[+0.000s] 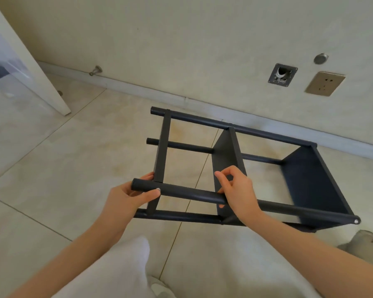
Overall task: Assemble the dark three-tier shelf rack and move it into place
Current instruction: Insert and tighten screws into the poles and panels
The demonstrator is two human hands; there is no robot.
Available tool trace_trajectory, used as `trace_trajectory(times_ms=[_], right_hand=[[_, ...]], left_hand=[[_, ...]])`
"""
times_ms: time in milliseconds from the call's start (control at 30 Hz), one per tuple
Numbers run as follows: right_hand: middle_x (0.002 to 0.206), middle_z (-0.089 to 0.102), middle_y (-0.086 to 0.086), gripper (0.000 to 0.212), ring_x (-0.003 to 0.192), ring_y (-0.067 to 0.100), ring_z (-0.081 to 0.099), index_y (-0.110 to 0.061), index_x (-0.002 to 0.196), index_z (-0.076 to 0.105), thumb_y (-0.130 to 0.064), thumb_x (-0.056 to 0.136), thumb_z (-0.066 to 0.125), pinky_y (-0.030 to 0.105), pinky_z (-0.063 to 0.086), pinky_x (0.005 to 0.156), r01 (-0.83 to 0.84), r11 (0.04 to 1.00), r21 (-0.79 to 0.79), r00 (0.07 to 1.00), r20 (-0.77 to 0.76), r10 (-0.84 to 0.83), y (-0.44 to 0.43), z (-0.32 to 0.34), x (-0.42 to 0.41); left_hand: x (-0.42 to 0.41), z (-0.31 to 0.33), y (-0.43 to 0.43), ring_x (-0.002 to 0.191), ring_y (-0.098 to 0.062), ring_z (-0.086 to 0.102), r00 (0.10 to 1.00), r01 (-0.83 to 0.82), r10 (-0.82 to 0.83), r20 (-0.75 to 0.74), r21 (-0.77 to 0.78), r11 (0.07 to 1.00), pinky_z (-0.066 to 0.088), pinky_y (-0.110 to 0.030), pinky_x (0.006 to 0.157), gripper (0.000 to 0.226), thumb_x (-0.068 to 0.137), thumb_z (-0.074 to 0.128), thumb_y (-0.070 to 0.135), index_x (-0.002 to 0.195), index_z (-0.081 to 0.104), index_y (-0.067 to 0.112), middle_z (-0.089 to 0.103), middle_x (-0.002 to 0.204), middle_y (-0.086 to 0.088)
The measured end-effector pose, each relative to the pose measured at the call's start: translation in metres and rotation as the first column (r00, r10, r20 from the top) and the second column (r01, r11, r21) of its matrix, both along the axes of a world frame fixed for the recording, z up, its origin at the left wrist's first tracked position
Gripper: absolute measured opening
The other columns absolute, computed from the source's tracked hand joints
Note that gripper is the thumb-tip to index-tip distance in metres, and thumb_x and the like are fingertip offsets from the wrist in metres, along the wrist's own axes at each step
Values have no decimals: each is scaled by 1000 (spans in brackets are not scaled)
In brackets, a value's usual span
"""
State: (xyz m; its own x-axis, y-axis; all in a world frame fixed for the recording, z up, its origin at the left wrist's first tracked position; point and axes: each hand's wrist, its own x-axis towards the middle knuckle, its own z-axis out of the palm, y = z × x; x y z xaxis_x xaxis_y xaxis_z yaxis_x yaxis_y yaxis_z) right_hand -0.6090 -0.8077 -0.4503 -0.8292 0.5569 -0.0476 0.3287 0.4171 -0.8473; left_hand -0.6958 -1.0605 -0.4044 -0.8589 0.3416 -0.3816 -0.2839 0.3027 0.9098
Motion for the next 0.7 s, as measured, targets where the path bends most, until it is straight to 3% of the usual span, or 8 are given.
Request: trace_trajectory(times_ms=[267, 333, 400, 500, 600, 700], right_hand=[[72, 66, -14, 10, 66, 0, 68, -35, 90, 48, -35, 97, 55, 6, 50, 62, -326, 944, 52, 926, 217, 308, 22, -25, -17], [77, 68, -16, 9, 74, -4, 67, -34, 90, 49, -32, 98, 54, 4, 48, 68, -442, 896, 42, 869, 267, 416, 28, -24, -21], [81, 70, -15, 10, 76, -7, 66, -33, 90, 52, -28, 99, 55, 5, 49, 69, -521, 853, 16, 820, 287, 495, 33, -20, -28], [84, 71, -11, 11, 79, -5, 67, -31, 90, 56, -23, 97, 58, 12, 54, 65, -548, 835, -44, 795, 283, 537, 39, -18, -40], [84, 72, -10, 11, 81, -2, 69, -29, 91, 59, -20, 96, 60, 13, 54, 63, -571, 815, -101, 772, 273, 574, 38, -25, -45], [84, 72, -13, 12, 84, -5, 68, -31, 93, 60, -19, 96, 60, 9, 52, 71, -600, 787, -141, 744, 264, 614, 32, -35, -44]], left_hand=[[-9, -68, 2, 100, 6, 68, 997, -16, 10, 75, 78, 997, 50, -5, 71, 40, 86, 77, 15, 118, 71, 38, 76, 108, 15], [-9, -81, 3, 102, 5, 68, 997, -16, 11, 79, 70, 997, 51, -9, 78, 41, 85, 78, 15, 117, 72, 39, 76, 109, 16], [-9, -92, 4, 106, -1, 68, 995, -19, 14, 94, 57, 998, 49, -22, 92, 42, 83, 79, 15, 117, 72, 39, 75, 111, 16], [-6, -105, 6, 109, -8, 69, 993, -22, 18, 117, 34, 999, 47, -29, 101, 45, 78, 81, 18, 116, 71, 39, 75, 112, 14], [-3, -115, 11, 111, -6, 68, 992, -18, 16, 128, 13, 1000, 47, -26, 101, 46, 80, 80, 15, 117, 69, 41, 74, 112, 17], [2, -121, 17, 105, 1, 68, 988, -33, 31, 150, 11, 999, 51, -12, 86, 45, 82, 79, 12, 116, 69, 40, 75, 111, 18]])
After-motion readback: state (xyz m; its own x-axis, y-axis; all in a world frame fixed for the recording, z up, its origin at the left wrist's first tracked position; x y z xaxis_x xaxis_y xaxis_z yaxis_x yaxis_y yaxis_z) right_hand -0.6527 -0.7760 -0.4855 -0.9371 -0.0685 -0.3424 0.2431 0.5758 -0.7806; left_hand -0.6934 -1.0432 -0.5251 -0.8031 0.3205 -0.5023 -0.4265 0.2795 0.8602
